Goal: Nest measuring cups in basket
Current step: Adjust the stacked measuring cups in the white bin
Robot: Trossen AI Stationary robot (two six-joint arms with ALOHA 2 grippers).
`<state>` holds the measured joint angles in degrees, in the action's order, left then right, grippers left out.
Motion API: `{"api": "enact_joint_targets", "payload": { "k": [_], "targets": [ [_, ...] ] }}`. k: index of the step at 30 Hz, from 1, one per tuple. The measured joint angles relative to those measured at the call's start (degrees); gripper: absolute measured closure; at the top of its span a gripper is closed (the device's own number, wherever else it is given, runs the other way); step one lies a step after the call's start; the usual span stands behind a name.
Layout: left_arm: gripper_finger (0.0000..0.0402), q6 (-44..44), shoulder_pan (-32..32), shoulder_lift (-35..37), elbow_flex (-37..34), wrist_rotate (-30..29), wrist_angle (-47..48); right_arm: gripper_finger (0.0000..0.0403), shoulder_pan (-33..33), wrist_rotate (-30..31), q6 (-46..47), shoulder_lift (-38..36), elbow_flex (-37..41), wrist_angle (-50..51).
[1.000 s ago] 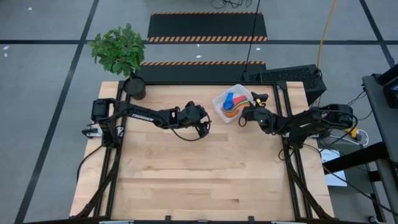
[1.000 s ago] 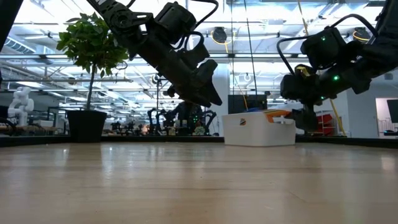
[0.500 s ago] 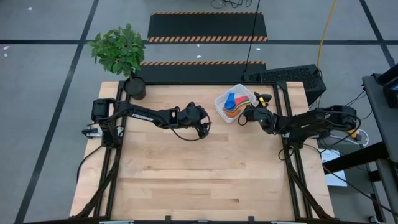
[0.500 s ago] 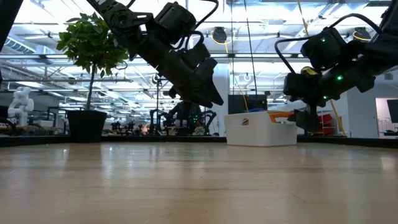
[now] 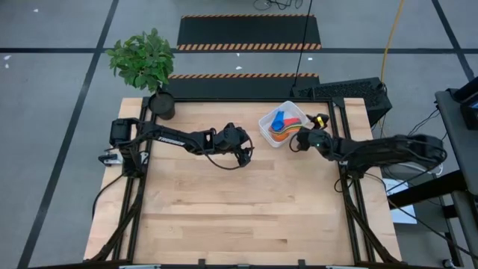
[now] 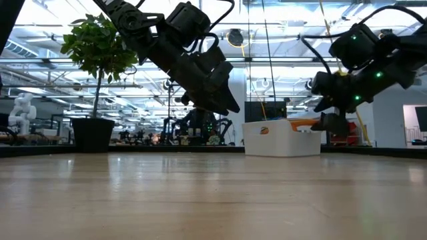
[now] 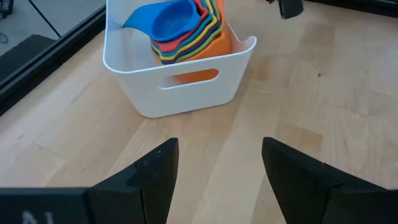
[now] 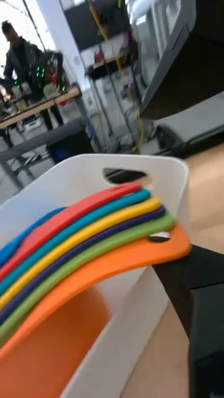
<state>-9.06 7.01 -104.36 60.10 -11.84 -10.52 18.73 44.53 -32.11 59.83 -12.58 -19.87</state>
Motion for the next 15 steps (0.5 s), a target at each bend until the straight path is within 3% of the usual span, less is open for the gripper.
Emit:
{"api": "enact_joint_targets", "payload": {
  "k": [10, 15],
  "targets": [
    [0.0167, 0.00, 0.00, 0.00, 0.00, 0.08, 0.00, 0.0085, 2.71, -15.67, 12.90, -2.97, 0.00, 6.51],
    [0.0167, -0.07, 0.00, 0.00, 0.00, 1.40, -0.02, 0.0085, 4.02, -17.50, 13.67, -2.95, 0.00, 7.27]
  ]
}}
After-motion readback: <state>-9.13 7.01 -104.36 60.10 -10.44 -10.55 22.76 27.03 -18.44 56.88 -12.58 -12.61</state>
